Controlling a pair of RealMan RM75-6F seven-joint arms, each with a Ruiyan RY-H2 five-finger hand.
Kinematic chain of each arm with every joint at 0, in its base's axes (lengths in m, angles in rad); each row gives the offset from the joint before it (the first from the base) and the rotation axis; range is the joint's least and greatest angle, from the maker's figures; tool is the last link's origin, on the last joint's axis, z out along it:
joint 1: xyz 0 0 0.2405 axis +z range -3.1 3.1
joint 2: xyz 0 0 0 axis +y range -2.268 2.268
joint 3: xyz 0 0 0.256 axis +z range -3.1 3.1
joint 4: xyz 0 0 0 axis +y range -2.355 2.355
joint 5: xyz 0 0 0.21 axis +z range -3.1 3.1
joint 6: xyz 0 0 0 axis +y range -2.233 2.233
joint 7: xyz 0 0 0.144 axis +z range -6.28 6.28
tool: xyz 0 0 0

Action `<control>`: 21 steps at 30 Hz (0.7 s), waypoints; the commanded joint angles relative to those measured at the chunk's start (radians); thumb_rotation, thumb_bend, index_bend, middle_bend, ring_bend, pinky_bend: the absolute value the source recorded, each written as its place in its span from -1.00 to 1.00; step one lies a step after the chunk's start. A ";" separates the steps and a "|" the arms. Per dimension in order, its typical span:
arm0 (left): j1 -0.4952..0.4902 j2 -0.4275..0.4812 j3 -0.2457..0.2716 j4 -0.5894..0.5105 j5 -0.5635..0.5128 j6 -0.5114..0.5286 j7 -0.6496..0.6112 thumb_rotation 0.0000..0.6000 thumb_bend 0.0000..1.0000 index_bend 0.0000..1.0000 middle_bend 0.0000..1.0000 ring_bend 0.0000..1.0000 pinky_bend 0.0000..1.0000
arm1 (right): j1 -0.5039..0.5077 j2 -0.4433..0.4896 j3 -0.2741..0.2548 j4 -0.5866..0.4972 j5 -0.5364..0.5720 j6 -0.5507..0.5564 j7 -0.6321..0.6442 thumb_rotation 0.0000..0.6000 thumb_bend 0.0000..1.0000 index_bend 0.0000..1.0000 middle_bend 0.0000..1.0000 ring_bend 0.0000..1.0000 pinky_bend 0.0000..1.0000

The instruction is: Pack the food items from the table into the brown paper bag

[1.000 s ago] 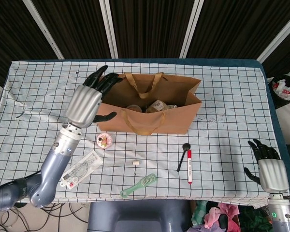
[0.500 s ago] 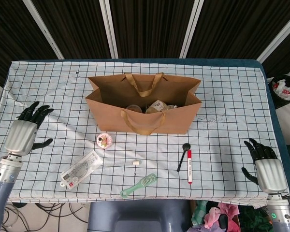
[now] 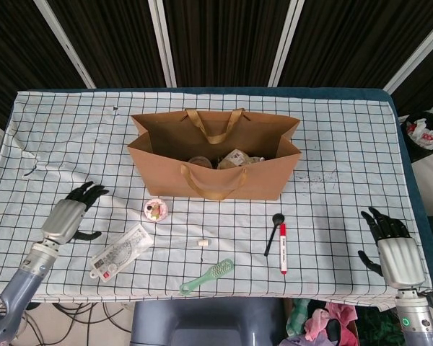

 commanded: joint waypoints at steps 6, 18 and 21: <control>-0.076 -0.123 -0.041 0.049 -0.019 -0.082 0.092 1.00 -0.86 -0.69 -0.74 -0.96 -0.67 | -0.006 0.011 0.005 0.004 0.010 0.006 0.015 1.00 -0.68 -0.71 -0.75 -0.64 -0.57; -0.130 -0.191 -0.077 0.044 -0.015 -0.114 0.131 1.00 -0.76 -0.56 -0.59 -0.77 -0.54 | -0.008 0.014 0.011 -0.003 0.017 0.010 0.014 1.00 -0.67 -0.71 -0.75 -0.64 -0.56; -0.138 -0.201 -0.082 0.045 -0.025 -0.125 0.147 1.00 -0.76 -0.56 -0.58 -0.77 -0.54 | -0.007 0.014 0.011 -0.002 0.018 0.008 0.013 1.00 -0.66 -0.71 -0.75 -0.64 -0.57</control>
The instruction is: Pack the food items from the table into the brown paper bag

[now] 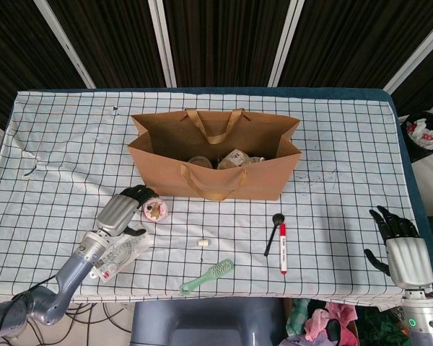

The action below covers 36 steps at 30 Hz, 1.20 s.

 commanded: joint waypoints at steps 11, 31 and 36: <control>-0.042 -0.052 -0.020 0.040 -0.049 -0.062 0.056 1.00 -0.74 -0.54 -0.51 -0.72 -0.54 | 0.001 -0.001 0.004 0.002 0.008 -0.004 0.002 1.00 -0.65 -0.71 -0.75 -0.64 -0.57; -0.058 -0.100 -0.008 0.096 -0.077 -0.086 0.129 1.00 -0.74 -0.54 -0.37 -0.58 -0.54 | -0.002 0.005 0.012 -0.010 0.011 0.006 0.007 1.00 -0.63 -0.72 -0.75 -0.63 -0.57; -0.054 -0.097 -0.013 0.095 -0.091 -0.075 0.156 1.00 -0.74 -0.54 -0.37 -0.58 -0.53 | -0.002 0.002 0.014 -0.010 0.013 0.007 0.005 1.00 -0.62 -0.72 -0.74 -0.63 -0.56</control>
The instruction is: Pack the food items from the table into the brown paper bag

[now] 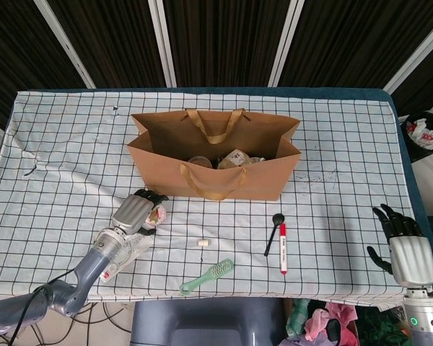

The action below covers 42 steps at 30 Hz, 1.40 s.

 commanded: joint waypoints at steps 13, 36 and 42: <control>0.007 0.022 0.006 -0.024 0.001 0.008 -0.013 1.00 -0.64 -0.50 -0.29 -0.52 -0.44 | 0.000 -0.004 0.003 -0.001 0.006 -0.001 -0.008 1.00 -0.61 -0.72 -0.74 -0.63 -0.57; 0.075 0.118 0.054 -0.199 0.170 0.198 -0.107 1.00 -0.42 -0.38 -0.15 -0.40 -0.34 | -0.004 0.000 0.010 -0.006 0.014 0.004 -0.006 1.00 -0.61 -0.72 -0.74 -0.63 -0.57; 0.099 0.201 0.074 -0.350 0.312 0.325 -0.072 1.00 -0.42 -0.37 -0.15 -0.40 -0.34 | -0.002 0.005 0.005 -0.005 0.008 -0.001 0.001 1.00 -0.61 -0.72 -0.74 -0.63 -0.57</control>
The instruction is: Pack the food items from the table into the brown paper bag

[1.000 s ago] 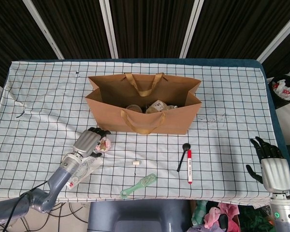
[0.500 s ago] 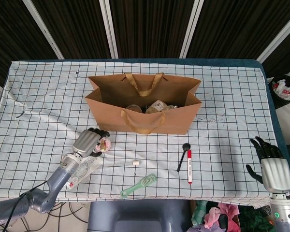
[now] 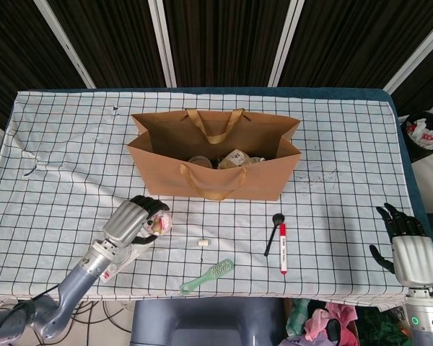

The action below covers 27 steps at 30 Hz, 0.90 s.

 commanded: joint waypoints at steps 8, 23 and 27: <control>0.001 0.175 -0.084 -0.321 0.110 0.122 0.124 1.00 -0.42 -0.37 -0.15 -0.40 -0.34 | -0.001 0.000 0.000 0.002 0.002 0.000 0.000 1.00 -0.61 -0.72 -0.74 -0.63 -0.56; -0.217 0.120 -0.413 -0.339 -0.200 0.012 0.319 1.00 -0.42 -0.38 -0.18 -0.40 -0.34 | 0.006 -0.018 -0.011 0.018 -0.004 -0.020 -0.020 1.00 -0.61 -0.72 -0.74 -0.63 -0.57; -0.263 0.083 -0.457 -0.285 -0.306 -0.010 0.353 1.00 -0.42 -0.38 -0.18 -0.40 -0.34 | 0.005 -0.018 -0.008 0.017 -0.002 -0.015 -0.020 1.00 -0.61 -0.72 -0.74 -0.63 -0.56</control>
